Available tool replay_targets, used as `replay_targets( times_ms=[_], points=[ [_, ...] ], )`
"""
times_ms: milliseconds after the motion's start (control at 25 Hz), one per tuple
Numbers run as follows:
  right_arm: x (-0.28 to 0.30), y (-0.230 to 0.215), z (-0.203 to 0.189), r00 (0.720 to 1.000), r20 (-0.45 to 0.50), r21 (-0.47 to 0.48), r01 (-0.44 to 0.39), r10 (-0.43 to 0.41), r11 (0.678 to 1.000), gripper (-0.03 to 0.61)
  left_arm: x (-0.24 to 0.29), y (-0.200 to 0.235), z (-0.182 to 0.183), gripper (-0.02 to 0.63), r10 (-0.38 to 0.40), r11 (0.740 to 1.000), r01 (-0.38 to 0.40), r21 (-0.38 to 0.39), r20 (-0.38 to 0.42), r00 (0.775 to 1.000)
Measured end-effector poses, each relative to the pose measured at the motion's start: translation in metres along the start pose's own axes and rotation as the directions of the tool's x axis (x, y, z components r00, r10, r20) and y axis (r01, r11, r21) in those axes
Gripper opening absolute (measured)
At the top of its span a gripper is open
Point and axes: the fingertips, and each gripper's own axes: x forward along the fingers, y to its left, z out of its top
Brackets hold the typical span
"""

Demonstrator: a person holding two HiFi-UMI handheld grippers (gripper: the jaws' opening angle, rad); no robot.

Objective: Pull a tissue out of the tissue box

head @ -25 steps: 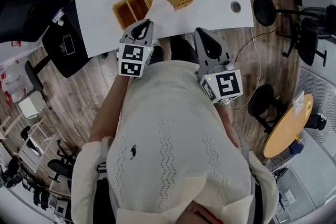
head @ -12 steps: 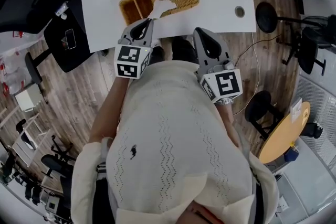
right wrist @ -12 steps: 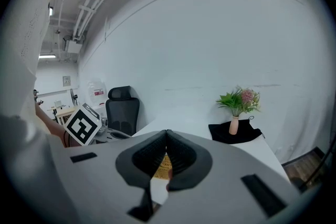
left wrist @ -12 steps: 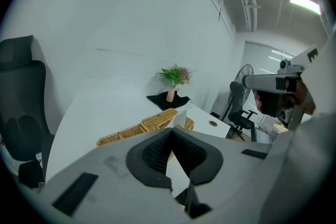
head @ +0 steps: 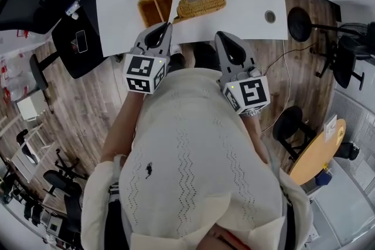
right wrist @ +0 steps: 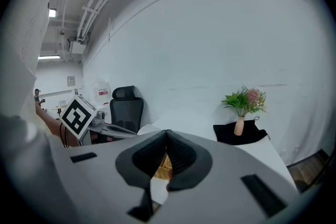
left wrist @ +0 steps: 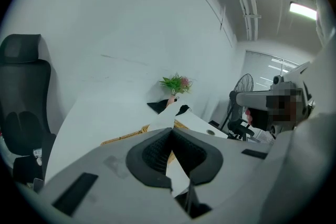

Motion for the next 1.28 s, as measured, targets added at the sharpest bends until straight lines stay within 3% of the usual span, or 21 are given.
replay_targets(
  times_ms=[760, 1280],
  points=[
    [0.011, 0.013, 0.007, 0.997, 0.027, -0.033, -0.067, 0.068, 0.997, 0.0, -0.038, 0.005, 0.033, 0.012, 0.065, 0.997, -0.071, 0.035, 0.143, 0.988],
    [0.008, -0.005, 0.031, 0.995, 0.094, -0.005, -0.034, 0.034, 0.999, 0.0, -0.05, 0.006, 0.084, 0.012, 0.067, 0.996, -0.081, 0.042, 0.265, 0.962]
  ],
)
